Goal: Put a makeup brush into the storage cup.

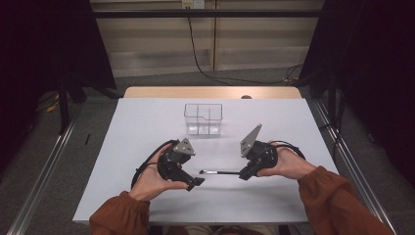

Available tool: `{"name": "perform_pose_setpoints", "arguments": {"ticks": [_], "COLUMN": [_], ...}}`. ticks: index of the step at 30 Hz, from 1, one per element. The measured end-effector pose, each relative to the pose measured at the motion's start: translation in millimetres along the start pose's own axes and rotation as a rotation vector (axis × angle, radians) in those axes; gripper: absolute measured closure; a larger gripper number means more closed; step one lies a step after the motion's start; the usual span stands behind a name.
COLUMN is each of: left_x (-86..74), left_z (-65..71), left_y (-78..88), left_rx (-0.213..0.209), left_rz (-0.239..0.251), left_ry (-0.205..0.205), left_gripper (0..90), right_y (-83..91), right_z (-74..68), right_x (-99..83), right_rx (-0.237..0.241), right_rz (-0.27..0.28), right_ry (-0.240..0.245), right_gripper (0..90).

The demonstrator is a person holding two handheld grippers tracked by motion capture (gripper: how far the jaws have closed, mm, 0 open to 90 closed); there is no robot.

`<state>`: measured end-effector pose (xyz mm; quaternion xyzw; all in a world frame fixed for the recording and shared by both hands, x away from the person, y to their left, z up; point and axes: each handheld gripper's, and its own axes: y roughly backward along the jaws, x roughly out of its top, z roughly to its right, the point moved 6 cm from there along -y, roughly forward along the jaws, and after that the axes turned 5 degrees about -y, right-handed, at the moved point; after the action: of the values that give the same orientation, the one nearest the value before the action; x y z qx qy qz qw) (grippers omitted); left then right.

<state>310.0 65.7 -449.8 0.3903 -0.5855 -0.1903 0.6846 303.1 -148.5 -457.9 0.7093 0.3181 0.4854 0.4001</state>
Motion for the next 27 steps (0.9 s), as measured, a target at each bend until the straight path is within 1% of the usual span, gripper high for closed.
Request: {"name": "perform_pose_setpoints", "arguments": {"ticks": [3,4,5,6,7,10,11,12,13,14,15,16,17,18,19,21,23,24,25,26,27], "left_x": [-3.3,-5.1,-5.1,-7.8,-8.9,-11.8,-13.0,-13.0,-13.7,-15.1,-15.1,-15.5,-16.3,-16.9,-17.9,-19.3,-20.5,-20.5,-20.5,-20.5,-20.8], "left_z": [-3.2,-5.1,-5.1,-6.2,-6.4,-7.3,-7.4,-7.4,-7.5,-7.0,-7.0,-5.9,-5.7,-5.5,-6.0,-5.4,-3.8,-2.7,-2.7,-1.8,-1.7], "left_y": [4.3,7.4,7.4,10.5,12.2,15.7,16.2,16.2,16.6,17.5,17.5,18.0,18.6,18.5,18.8,18.7,18.9,19.4,19.4,19.2,19.5], "left_rx": [0.011,0.019,0.019,0.039,0.038,0.051,0.058,0.058,0.078,0.089,0.089,0.08,0.078,0.083,0.097,0.109,0.109,0.109,0.109,0.112,0.119], "left_rz": [0.025,0.041,0.041,0.062,0.078,0.108,0.109,0.109,0.117,0.127,0.127,0.146,0.151,0.152,0.151,0.153,0.156,0.171,0.171,0.166,0.161], "left_ry": [0.024,0.042,0.042,0.058,0.07,0.084,0.09,0.09,0.088,0.083,0.083,0.094,0.096,0.097,0.092,0.092,0.098,0.105,0.105,0.104,0.098], "left_gripper": [4.2,3.8,3.7,3.5,3.5,3.5,3.5,3.5,3.5,3.5,3.5,3.5,3.5,3.5,3.5,3.5,3.6,4.1,4.1,4.1,4.1], "right_y": [1.4,2.9,2.9,4.6,5.2,5.9,5.7,5.4,5.4,4.5,4.5,4.1,2.3,2.3,2.4,2.9,3.1,3.2,3.2,2.7,2.7], "right_z": [0.3,2.0,2.0,3.6,3.3,3.6,3.9,3.2,3.2,1.0,1.0,0.6,-0.7,-0.7,-0.9,-1.2,0.0,1.2,1.2,2.2,2.2], "right_x": [-4.2,-7.4,-7.4,-10.9,-12.0,-17.1,-18.8,-20.1,-20.1,-23.1,-23.1,-24.0,-27.5,-27.5,-28.4,-30.5,-32.4,-34.3,-34.3,-35.0,-35.0], "right_rx": [-0.012,-0.021,-0.021,-0.024,-0.024,-0.03,-0.035,-0.035,-0.035,-0.04,-0.04,-0.041,-0.056,-0.056,-0.06,-0.056,-0.064,-0.068,-0.068,-0.069,-0.069], "right_rz": [0.005,0.013,0.013,0.026,0.031,0.048,0.054,0.062,0.062,0.08,0.08,0.089,0.103,0.103,0.109,0.137,0.155,0.186,0.186,0.219,0.219], "right_ry": [-0.024,-0.044,-0.044,-0.054,-0.068,-0.084,-0.083,-0.094,-0.094,-0.111,-0.111,-0.114,-0.127,-0.127,-0.133,-0.148,-0.155,-0.169,-0.169,-0.182,-0.182], "right_gripper": [84.3,84.3,84.3,84.3,84.3,84.3,84.3,84.3,84.3,84.2,84.2,84.2,84.3,84.3,84.2,84.3,84.3,84.3,84.3,84.3,84.3]}}
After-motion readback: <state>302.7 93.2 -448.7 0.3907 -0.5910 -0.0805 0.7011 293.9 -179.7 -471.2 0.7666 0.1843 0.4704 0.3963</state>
